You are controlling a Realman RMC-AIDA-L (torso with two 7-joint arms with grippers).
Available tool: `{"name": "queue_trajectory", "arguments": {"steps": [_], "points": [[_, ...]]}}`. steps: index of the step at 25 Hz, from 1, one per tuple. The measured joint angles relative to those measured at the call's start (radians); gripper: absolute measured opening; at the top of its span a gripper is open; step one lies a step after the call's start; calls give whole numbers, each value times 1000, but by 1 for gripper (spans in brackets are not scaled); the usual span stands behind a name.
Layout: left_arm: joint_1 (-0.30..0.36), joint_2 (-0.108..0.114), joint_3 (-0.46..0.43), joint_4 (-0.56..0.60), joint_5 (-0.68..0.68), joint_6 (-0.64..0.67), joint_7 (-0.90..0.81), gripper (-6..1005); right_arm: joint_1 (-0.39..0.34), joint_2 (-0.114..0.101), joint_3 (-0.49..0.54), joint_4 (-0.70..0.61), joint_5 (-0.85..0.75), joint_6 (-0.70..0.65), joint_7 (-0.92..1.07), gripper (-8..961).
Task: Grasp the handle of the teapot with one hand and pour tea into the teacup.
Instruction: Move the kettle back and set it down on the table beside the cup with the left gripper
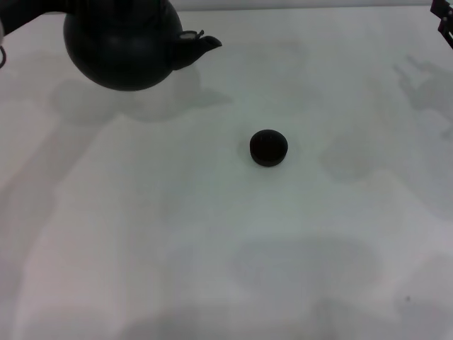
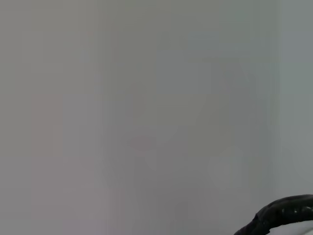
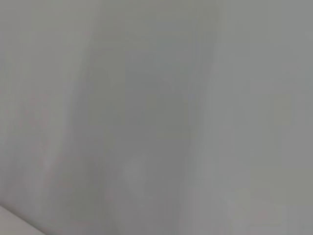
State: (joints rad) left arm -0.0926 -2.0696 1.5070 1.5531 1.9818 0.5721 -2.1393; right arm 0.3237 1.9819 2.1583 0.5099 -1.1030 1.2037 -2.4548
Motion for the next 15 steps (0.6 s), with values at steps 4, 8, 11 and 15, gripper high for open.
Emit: {"name": "queue_trajectory", "arguments": {"steps": [4,8,11,15], "points": [[1,-4,-71,-50,-186,103,168,118,-4,1,0,-1,0,0,0,318],[13,-4,-117,-109,-312,185,295,121,-7,1,0,-2,0,0,1,318],[23,-5,-171,-182,-426,259,407,123,-8,2,0,-2,0,0,1,318],[47,-6,-224,-310,-568,351,606,125,-6,2,-1,-2,-1,0,0,318]]}}
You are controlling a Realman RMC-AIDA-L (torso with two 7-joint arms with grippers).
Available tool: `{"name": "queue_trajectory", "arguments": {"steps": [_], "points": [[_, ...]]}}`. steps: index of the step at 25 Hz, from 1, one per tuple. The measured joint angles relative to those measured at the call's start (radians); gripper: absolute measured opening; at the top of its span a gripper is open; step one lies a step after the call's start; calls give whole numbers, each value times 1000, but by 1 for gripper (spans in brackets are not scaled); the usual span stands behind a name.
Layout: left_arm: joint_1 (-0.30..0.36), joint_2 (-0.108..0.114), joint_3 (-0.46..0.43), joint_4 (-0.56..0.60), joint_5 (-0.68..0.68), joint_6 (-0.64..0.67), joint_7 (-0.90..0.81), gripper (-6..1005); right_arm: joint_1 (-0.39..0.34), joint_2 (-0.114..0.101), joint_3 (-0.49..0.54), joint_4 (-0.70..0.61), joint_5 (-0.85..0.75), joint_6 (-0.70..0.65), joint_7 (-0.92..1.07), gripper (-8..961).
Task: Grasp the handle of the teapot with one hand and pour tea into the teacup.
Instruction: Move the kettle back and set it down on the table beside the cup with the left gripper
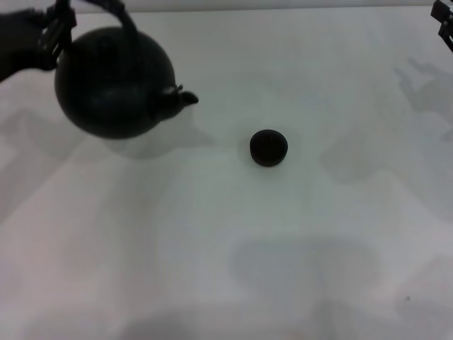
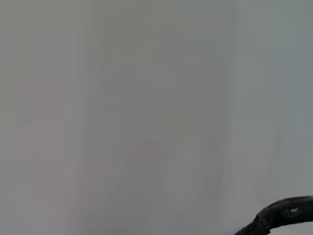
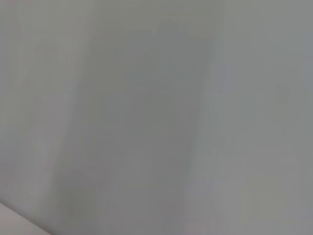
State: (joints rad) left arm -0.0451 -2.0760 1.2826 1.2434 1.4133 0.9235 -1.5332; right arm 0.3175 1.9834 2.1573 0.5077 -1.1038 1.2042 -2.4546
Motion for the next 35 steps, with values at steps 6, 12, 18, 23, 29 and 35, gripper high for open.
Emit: {"name": "queue_trajectory", "arguments": {"steps": [6,12,18,23,29,35], "points": [[1,2,-98,-190,-138,115,186,129,7,0,-3,0,-3,-2,-5,318],[-20,3,-185,-353,-210,212,328,133,8,1,-15,0,-4,-4,-11,318],[-35,5,-197,-419,-220,221,386,137,3,3,-27,-2,-4,-5,-12,317],[-61,5,-228,-494,-216,221,409,140,-4,5,-39,-3,-4,0,-12,317],[-64,5,-244,-534,-220,218,437,144,-11,5,-41,-13,-4,16,-12,317],[-66,4,-259,-574,-218,215,461,148,-14,5,-41,-18,-4,33,-12,317]]}}
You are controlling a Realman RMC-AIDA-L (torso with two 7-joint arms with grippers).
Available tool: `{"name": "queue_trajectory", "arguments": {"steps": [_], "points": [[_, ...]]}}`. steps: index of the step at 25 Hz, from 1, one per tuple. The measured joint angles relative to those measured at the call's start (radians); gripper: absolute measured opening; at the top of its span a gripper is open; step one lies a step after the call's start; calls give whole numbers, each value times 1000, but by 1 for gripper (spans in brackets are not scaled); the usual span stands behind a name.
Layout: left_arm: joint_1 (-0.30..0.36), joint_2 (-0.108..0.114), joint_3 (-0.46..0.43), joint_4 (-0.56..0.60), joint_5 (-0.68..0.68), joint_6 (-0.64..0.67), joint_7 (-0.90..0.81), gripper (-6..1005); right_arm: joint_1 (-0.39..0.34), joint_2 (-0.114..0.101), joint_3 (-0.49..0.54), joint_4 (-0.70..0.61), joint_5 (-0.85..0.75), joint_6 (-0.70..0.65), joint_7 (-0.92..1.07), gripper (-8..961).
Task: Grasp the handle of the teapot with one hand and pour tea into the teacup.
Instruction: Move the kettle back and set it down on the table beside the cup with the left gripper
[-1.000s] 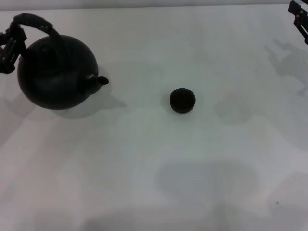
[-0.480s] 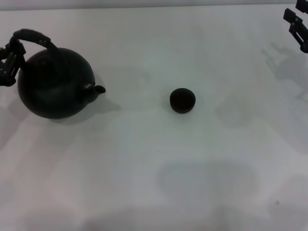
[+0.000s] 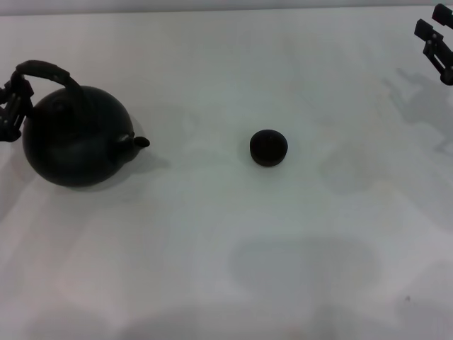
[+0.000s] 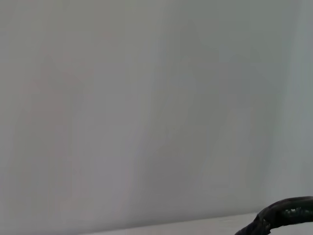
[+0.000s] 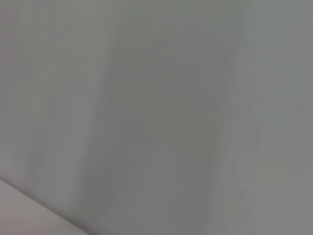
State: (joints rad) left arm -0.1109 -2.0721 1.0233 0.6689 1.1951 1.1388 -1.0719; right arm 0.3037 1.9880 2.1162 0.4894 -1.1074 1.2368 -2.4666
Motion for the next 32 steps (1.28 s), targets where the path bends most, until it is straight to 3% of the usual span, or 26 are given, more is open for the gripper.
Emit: {"name": "queue_trajectory", "arguments": {"steps": [22,30,32], "points": [[-6,1,-26,-49,-3,-5,20,162,-6,0,1,-11,0,27,-2,317],[-6,0,-38,-50,-5,-11,21,192,-6,0,1,-11,0,27,-1,318],[-6,-1,-46,-52,-5,-13,21,238,-6,0,1,-11,0,27,-1,318]]}}
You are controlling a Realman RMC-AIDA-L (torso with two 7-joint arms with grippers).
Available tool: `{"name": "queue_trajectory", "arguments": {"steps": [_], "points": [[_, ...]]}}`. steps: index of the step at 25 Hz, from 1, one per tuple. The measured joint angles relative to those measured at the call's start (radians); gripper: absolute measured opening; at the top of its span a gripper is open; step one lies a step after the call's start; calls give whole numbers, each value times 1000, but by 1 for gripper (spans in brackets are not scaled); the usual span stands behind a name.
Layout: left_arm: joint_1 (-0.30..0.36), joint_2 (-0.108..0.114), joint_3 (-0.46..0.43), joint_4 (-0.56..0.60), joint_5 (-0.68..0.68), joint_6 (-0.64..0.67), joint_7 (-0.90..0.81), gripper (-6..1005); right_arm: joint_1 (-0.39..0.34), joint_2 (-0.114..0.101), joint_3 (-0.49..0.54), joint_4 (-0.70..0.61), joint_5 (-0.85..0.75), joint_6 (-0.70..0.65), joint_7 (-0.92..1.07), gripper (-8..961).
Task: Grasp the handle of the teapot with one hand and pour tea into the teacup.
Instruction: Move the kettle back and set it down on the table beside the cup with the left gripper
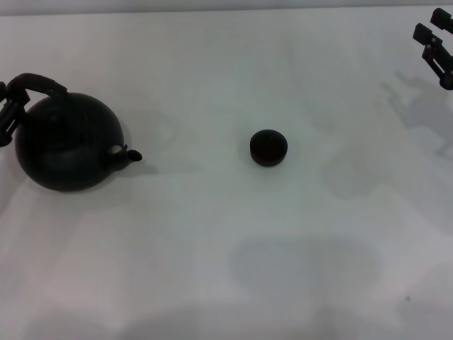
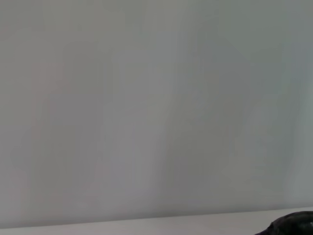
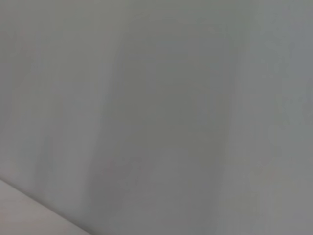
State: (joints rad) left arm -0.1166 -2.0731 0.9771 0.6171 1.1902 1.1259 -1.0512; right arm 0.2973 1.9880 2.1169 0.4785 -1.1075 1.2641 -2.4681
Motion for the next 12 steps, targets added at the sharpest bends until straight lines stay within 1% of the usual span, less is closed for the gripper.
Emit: {"name": "queue_trajectory", "arguments": {"steps": [4,12], "points": [[0,-1,-9,-8,0,-2,-2,330,-1,0,0,0,0,0,0,318],[0,-2,-28,-14,-2,7,1,607,-3,0,0,0,0,11,0,318]]}}
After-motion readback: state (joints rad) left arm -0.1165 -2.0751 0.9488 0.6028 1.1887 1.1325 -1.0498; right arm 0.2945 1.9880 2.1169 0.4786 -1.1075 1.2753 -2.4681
